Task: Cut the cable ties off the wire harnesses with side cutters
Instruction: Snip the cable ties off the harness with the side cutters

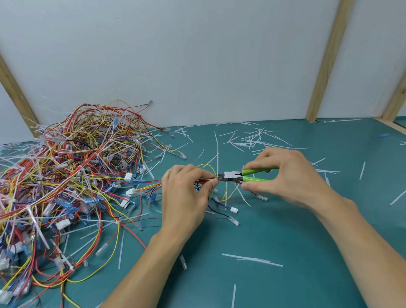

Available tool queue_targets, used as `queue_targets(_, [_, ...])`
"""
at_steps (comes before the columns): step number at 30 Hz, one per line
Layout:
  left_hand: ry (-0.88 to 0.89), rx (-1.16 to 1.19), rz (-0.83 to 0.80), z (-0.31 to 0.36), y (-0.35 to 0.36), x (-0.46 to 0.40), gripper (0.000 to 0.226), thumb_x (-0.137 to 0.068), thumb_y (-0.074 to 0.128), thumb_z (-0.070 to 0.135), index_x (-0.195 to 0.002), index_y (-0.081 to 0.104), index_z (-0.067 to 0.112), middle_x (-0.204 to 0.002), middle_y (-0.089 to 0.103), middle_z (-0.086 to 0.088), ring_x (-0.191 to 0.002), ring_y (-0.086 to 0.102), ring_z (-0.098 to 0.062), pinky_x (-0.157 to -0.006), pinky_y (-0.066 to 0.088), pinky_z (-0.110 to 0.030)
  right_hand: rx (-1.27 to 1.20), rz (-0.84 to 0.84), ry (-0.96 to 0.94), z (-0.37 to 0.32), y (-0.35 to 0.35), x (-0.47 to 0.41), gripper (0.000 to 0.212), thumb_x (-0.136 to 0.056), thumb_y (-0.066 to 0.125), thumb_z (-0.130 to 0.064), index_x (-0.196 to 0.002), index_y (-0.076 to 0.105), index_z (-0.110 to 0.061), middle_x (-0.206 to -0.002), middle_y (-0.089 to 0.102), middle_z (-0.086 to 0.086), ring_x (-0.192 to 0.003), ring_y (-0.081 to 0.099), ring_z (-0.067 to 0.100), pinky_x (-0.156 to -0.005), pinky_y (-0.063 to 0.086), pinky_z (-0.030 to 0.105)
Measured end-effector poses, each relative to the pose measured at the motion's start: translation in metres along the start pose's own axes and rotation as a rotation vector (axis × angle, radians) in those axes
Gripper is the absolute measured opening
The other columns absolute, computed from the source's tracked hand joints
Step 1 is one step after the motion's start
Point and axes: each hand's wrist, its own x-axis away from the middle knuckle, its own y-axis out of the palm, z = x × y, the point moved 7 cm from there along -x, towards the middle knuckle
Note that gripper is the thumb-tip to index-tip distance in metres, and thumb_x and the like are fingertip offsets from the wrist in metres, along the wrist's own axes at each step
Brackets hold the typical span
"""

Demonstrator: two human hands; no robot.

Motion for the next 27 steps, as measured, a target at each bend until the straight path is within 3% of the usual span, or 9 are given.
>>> queue_targets(8, [-0.001, -0.006, 0.005, 0.0004, 0.0006, 0.0015, 0.007, -0.083, 0.081, 0.022, -0.084, 0.075, 0.025, -0.077, 0.064, 0.013, -0.082, 0.051, -0.015, -0.086, 0.04, -0.039, -0.026, -0.03, -0.005, 0.0015, 0.0014, -0.0006, 0.022, -0.069, 0.086, -0.059, -0.087, 0.078, -0.049, -0.089, 0.067, -0.018, -0.078, 0.059, 0.011, -0.071, 0.051, 0.038])
queue_targets(14, [0.002, -0.007, 0.007, 0.0001, 0.0009, 0.0016, 0.006, -0.083, 0.081, 0.023, -0.085, 0.075, 0.024, -0.078, 0.065, 0.013, -0.083, 0.052, -0.016, -0.086, 0.04, -0.039, -0.016, -0.062, 0.023, 0.0057, 0.0034, -0.0014, 0.022, -0.07, 0.087, -0.056, -0.085, 0.081, -0.041, -0.083, 0.07, -0.024, -0.071, 0.057, 0.004, -0.06, 0.036, 0.022])
queue_targets(20, [-0.01, 0.0, 0.005, -0.0012, 0.0005, 0.002, 0.006, -0.083, 0.081, 0.023, -0.086, 0.076, 0.024, -0.079, 0.065, 0.012, -0.084, 0.052, -0.015, -0.087, 0.039, -0.039, -0.033, -0.067, 0.084, 0.0084, 0.0047, 0.0006, 0.018, -0.068, 0.084, -0.062, -0.082, 0.077, -0.053, -0.068, 0.073, -0.017, -0.062, 0.054, 0.014, -0.059, 0.043, 0.026])
queue_targets(23, [-0.011, 0.008, 0.006, -0.0007, -0.0001, 0.002, 0.005, -0.083, 0.081, 0.023, -0.086, 0.076, 0.023, -0.079, 0.066, 0.012, -0.084, 0.052, -0.016, -0.087, 0.039, -0.039, -0.047, -0.073, 0.076, 0.0068, 0.0043, 0.0005, 0.021, -0.068, 0.083, -0.063, -0.086, 0.074, -0.059, -0.063, 0.07, -0.013, -0.055, 0.042, 0.008, -0.056, 0.04, 0.026])
queue_targets(27, [-0.016, 0.016, 0.005, -0.0007, 0.0001, 0.0016, 0.006, -0.084, 0.08, 0.023, -0.086, 0.076, 0.025, -0.079, 0.065, 0.013, -0.084, 0.051, -0.016, -0.087, 0.04, -0.041, -0.067, -0.083, 0.082, 0.0077, 0.0049, 0.0005, 0.028, -0.065, 0.08, -0.069, -0.09, 0.075, -0.057, -0.065, 0.071, -0.015, -0.056, 0.043, 0.006, -0.059, 0.042, 0.027])
